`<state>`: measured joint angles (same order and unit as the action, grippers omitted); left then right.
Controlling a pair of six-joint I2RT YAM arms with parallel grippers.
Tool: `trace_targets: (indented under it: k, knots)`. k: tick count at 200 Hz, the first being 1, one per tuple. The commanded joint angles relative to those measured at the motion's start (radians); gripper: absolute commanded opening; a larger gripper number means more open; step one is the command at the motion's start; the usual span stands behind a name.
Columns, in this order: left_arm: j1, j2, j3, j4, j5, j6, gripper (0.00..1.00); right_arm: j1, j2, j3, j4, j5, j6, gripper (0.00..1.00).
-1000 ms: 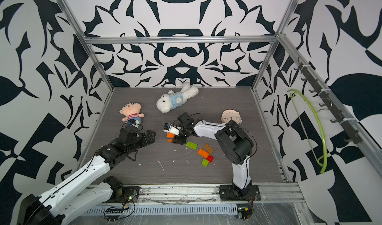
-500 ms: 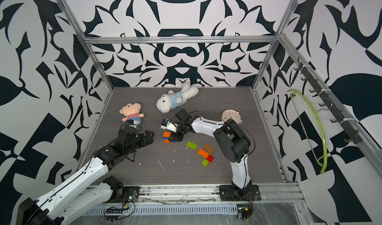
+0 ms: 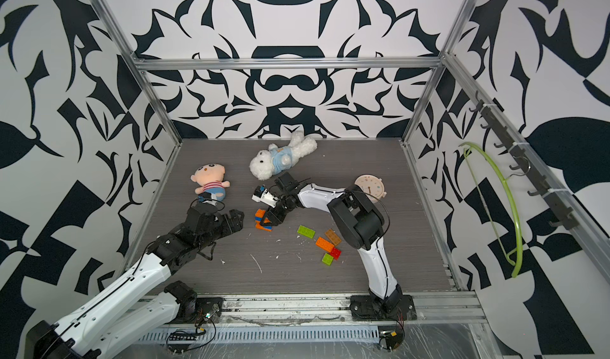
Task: Assemble the number 5 with lego
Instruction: Adjust the lego brick at the center of the board, then move the lego brick at the center of the board.
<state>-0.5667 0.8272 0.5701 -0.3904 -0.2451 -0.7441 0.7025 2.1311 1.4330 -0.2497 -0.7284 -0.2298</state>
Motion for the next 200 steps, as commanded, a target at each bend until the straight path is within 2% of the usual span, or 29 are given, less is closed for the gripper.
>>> trace_targets:
  k: [1, 79, 148, 173, 200]
  knots:
    - [0.005, 0.009, 0.02, -0.019, -0.002, -0.006, 0.99, -0.02, -0.001, 0.06, 0.033, -0.054, 0.057, 0.46]
    - [0.005, 0.041, 0.022, -0.001, 0.011, -0.009, 0.99, -0.094, 0.046, 0.116, 0.024, -0.08, 0.104, 0.56]
    - [0.004, 0.056, 0.023, 0.014, 0.039, -0.008, 0.99, -0.143, 0.0, 0.095, 0.018, 0.0, 0.123, 0.68]
    - [0.004, 0.069, 0.035, 0.024, 0.08, 0.005, 0.99, -0.164, -0.092, 0.031, 0.046, 0.09, 0.16, 0.72]
    - [0.004, 0.101, 0.051, 0.062, 0.187, 0.042, 0.99, -0.173, -0.294, -0.111, 0.072, 0.322, 0.234, 0.78]
